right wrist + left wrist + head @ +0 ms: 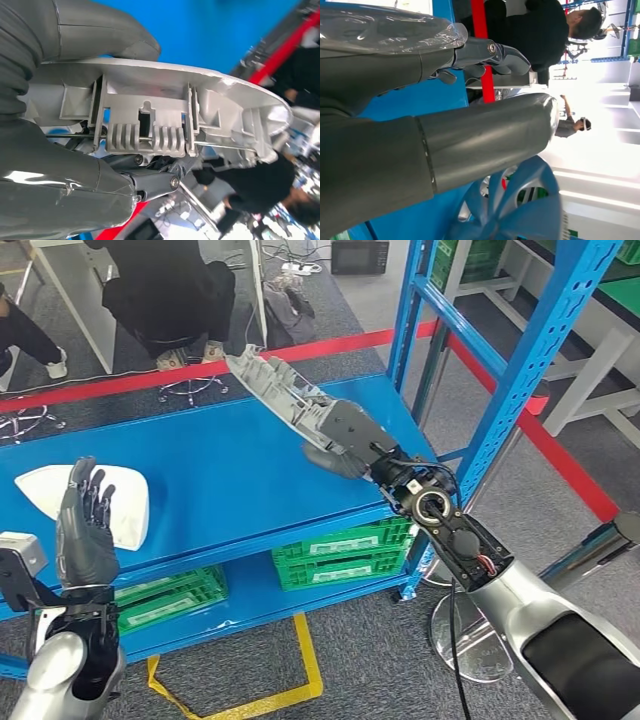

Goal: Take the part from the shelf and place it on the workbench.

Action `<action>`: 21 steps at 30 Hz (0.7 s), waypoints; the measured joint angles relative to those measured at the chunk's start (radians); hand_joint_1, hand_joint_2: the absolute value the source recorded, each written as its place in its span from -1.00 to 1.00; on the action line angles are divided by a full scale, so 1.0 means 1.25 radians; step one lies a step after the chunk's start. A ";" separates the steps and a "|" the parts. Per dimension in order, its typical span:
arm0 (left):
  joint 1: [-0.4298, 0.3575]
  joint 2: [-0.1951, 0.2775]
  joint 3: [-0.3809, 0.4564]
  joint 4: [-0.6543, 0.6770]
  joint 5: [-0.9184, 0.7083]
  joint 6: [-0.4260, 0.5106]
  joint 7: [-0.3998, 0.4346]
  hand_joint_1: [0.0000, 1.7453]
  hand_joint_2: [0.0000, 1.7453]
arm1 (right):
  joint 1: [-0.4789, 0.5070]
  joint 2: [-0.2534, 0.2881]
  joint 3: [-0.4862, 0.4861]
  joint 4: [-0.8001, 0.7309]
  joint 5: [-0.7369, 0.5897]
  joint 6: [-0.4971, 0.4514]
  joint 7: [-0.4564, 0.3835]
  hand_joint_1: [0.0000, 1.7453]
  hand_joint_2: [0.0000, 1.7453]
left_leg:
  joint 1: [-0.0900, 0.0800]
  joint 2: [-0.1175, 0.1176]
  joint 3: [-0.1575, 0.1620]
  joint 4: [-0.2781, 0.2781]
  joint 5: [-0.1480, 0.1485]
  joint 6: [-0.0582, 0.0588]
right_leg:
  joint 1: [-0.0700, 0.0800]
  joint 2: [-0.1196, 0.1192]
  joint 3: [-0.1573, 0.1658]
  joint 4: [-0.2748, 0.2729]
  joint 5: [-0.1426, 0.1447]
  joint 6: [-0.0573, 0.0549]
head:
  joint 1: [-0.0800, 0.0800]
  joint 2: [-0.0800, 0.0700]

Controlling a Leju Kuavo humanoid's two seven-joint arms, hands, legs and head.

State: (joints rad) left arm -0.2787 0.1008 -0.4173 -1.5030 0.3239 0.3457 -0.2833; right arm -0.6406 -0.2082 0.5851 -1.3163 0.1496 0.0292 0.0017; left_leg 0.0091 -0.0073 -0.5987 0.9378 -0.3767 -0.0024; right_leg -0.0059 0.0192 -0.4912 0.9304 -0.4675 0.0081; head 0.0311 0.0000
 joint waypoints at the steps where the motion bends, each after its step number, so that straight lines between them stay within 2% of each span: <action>1: 0.000 0.000 0.000 0.000 0.000 -0.001 -0.001 -1.00 -1.00 | 0.003 0.000 -0.008 -0.011 -0.002 -0.002 0.000 1.00 1.00 | 0.000 0.000 0.000 0.000 0.000 0.000 | 0.000 0.000 0.000 0.000 0.000 0.000 | 0.000 0.000; 6: 0.000 -0.001 0.000 0.000 0.001 -0.003 -0.006 -1.00 -1.00 | 0.022 -0.001 -0.042 -0.062 -0.014 -0.025 -0.017 1.00 1.00 | 0.000 0.000 -0.001 0.000 0.000 0.000 | 0.000 0.000 -0.001 0.000 0.000 0.000 | 0.000 0.000; 10: 0.000 -0.005 -0.001 0.000 0.000 -0.002 -0.013 -1.00 1.00 | 0.046 -0.001 -0.069 -0.134 -0.024 -0.065 -0.035 1.00 1.00 | 0.000 0.000 -0.002 0.000 0.000 0.000 | 0.000 0.000 -0.002 0.000 0.000 0.000 | 0.000 0.000; 21: 0.000 -0.015 -0.008 0.001 -0.036 0.009 -0.042 -1.00 1.00 | 0.098 0.000 -0.088 -0.308 0.029 -0.134 -0.096 1.00 1.00 | 0.000 0.000 -0.003 0.000 0.000 0.000 | 0.000 0.000 -0.002 0.000 -0.001 0.001 | 0.000 0.000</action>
State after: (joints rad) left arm -0.2787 0.0820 -0.4273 -1.5015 0.2793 0.3570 -0.3361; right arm -0.5178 -0.2087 0.4751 -1.7008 0.1862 -0.1379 -0.1181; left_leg 0.0090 -0.0077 -0.6020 0.9376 -0.3771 -0.0025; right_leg -0.0060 0.0188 -0.4941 0.9304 -0.4683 0.0089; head 0.0311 0.0000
